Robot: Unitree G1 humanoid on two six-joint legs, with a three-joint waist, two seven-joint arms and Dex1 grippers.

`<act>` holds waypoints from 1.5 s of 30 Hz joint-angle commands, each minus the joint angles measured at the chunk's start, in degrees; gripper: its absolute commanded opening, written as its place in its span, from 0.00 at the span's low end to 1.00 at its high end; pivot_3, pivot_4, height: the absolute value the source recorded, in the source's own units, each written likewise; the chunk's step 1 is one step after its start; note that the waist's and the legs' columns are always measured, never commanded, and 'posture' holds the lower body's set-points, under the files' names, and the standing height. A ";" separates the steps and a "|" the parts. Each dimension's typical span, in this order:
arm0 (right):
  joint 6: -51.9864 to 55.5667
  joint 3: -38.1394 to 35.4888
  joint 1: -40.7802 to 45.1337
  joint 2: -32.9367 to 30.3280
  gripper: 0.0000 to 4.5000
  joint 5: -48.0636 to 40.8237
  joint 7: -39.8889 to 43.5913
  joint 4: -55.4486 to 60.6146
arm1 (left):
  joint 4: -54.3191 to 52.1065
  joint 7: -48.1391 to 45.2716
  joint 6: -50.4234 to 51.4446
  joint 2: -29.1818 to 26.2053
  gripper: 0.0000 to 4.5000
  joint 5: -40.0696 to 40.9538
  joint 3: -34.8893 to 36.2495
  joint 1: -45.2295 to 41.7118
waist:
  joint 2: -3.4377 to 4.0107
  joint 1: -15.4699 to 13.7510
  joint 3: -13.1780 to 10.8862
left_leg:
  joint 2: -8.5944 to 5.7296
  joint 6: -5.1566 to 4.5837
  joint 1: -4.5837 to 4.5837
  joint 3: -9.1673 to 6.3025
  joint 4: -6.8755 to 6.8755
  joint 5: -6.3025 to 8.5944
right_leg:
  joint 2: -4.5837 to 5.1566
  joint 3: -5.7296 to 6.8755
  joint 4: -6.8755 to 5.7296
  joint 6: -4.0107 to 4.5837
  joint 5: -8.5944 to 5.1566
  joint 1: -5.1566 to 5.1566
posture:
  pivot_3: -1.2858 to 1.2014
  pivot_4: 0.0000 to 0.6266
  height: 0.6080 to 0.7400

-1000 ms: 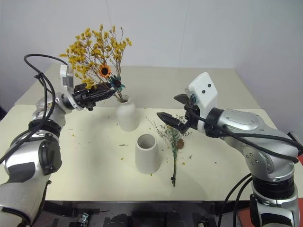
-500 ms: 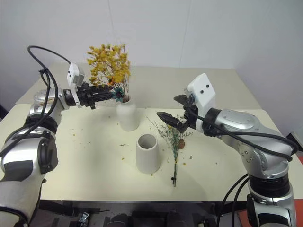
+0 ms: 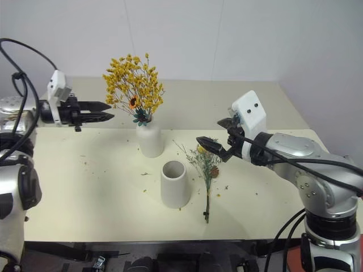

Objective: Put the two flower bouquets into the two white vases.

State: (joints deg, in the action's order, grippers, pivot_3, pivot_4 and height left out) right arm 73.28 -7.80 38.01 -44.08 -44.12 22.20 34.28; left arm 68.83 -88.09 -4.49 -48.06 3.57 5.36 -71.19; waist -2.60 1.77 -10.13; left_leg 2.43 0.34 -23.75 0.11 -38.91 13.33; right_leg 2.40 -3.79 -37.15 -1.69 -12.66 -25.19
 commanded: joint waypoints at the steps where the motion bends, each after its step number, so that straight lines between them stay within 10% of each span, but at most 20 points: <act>1: 5.20 0.89 0.83 -3.63 1.00 0.45 -0.89 1.96 | -3.66 -2.57 0.78 -5.12 0.43 0.72 0.77 1.47 | 0.00 0.04 0.00 | 0.00 0.00 0.00 0.00 0.00 0.00 | 0.00 0.00 0.00 0.00 0.00 0.00 | 0.52 0.24 1.00; 12: 11.82 13.31 4.83 -8.77 1.00 2.12 3.89 -4.06 | -39.89 -4.41 32.76 -10.17 0.43 44.14 1.99 19.40 | 0.02 0.35 -0.01 | 0.10 0.00 0.01 0.03 -0.06 0.00 | 0.03 0.01 -0.02 0.00 -0.01 0.00 | 0.52 0.24 1.00; 25: 10.77 22.80 5.72 -2.31 1.00 9.84 2.38 -8.29 | -43.15 -4.41 26.66 -9.61 0.43 46.68 -14.42 16.03 | 0.02 0.77 -0.01 | 0.10 -0.04 0.03 0.05 -0.07 -0.02 | -0.14 -0.08 -0.04 0.01 0.00 -0.06 | 0.52 0.24 1.00; 45: 17.61 26.57 0.86 7.27 1.00 16.41 -5.64 -4.81 | -51.57 -4.41 26.97 -8.21 0.43 48.20 -18.60 17.46 | 0.02 0.65 -0.01 | 0.08 -0.04 0.00 0.05 -0.08 -0.03 | -0.13 -0.09 -0.03 0.01 0.00 -0.06 | 0.52 0.24 1.00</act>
State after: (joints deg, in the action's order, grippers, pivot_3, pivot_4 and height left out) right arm 90.53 18.69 38.91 -36.29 -29.11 17.63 27.37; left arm 18.67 -92.29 22.56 -56.35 51.68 -13.58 -52.40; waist -2.58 2.43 -10.14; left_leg 2.51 0.30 -23.74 0.15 -38.99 13.30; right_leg 2.27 -3.88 -37.17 -1.68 -12.66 -25.25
